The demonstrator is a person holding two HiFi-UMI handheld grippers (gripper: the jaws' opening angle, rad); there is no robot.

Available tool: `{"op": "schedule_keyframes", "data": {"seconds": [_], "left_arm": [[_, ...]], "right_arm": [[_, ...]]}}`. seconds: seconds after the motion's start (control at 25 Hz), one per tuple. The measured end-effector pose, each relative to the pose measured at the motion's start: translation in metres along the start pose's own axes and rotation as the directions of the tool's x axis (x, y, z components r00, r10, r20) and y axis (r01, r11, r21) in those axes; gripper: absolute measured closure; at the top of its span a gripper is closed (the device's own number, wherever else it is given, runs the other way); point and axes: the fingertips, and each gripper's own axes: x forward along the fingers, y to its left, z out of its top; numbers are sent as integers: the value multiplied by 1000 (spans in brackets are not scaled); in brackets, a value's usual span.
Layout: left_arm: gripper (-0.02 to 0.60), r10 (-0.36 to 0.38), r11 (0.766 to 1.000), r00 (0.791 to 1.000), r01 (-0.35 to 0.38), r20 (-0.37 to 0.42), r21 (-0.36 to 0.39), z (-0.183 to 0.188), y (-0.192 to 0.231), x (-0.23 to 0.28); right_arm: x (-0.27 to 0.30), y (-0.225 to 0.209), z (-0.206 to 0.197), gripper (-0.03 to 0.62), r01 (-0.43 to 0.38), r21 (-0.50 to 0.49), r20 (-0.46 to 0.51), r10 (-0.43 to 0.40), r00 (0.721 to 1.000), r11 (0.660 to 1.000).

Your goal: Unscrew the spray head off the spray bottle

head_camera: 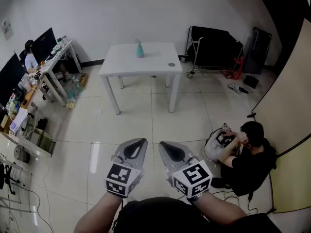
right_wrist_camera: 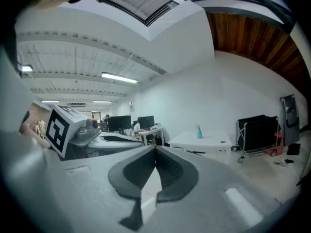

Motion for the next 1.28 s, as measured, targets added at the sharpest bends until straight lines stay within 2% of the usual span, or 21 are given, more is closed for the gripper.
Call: {"op": "schedule_keyframes", "data": {"seconds": [0.68,1.28], "left_arm": [[569,11,1000,1000,-11,-7,7,3,-1,9],[570,-20,1000,1000,20,8,-2,5,47,36]], "right_arm": [[0,-13,2,603,-3,12,10,3,1000,1000],[50,-28,11,603,31,-2,-2,-31,1000,1000]]}}
